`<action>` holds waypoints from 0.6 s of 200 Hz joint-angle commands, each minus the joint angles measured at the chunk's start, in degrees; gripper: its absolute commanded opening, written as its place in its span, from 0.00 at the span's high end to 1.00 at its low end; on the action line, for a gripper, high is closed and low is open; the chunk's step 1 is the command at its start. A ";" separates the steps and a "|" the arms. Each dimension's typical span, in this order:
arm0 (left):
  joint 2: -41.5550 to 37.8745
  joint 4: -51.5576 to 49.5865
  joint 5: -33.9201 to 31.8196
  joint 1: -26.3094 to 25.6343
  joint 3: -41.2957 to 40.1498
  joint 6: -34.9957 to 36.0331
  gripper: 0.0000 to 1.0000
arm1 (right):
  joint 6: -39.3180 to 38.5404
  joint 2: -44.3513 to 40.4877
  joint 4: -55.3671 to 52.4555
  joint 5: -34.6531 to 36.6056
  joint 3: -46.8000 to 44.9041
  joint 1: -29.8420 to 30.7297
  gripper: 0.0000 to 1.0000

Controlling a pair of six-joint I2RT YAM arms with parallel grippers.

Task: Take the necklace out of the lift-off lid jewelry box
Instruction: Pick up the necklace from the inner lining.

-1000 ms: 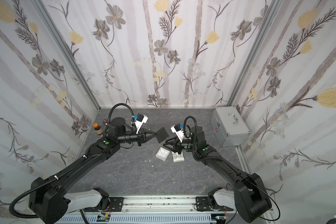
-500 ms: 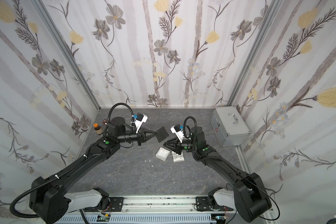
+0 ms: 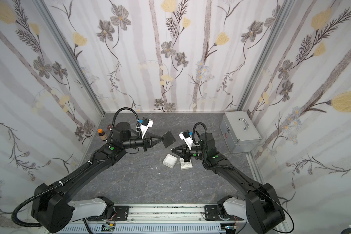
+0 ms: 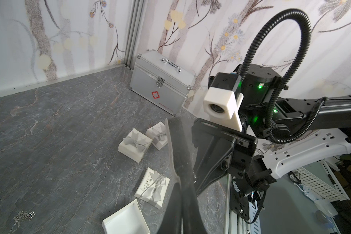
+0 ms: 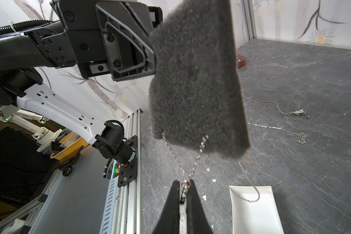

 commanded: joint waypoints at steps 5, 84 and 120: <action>1.11 3.40 -0.45 0.39 -0.66 -0.66 1.00 | -1.22 -0.41 1.44 -0.92 0.55 0.11 0.94; 2.97 6.41 -1.09 1.35 -2.77 -1.01 1.00 | -1.84 -1.63 -0.35 -1.57 2.17 0.02 0.97; 4.22 7.51 -2.39 1.66 -3.56 -1.29 1.00 | -1.92 -2.08 -0.31 -1.85 4.43 0.04 0.97</action>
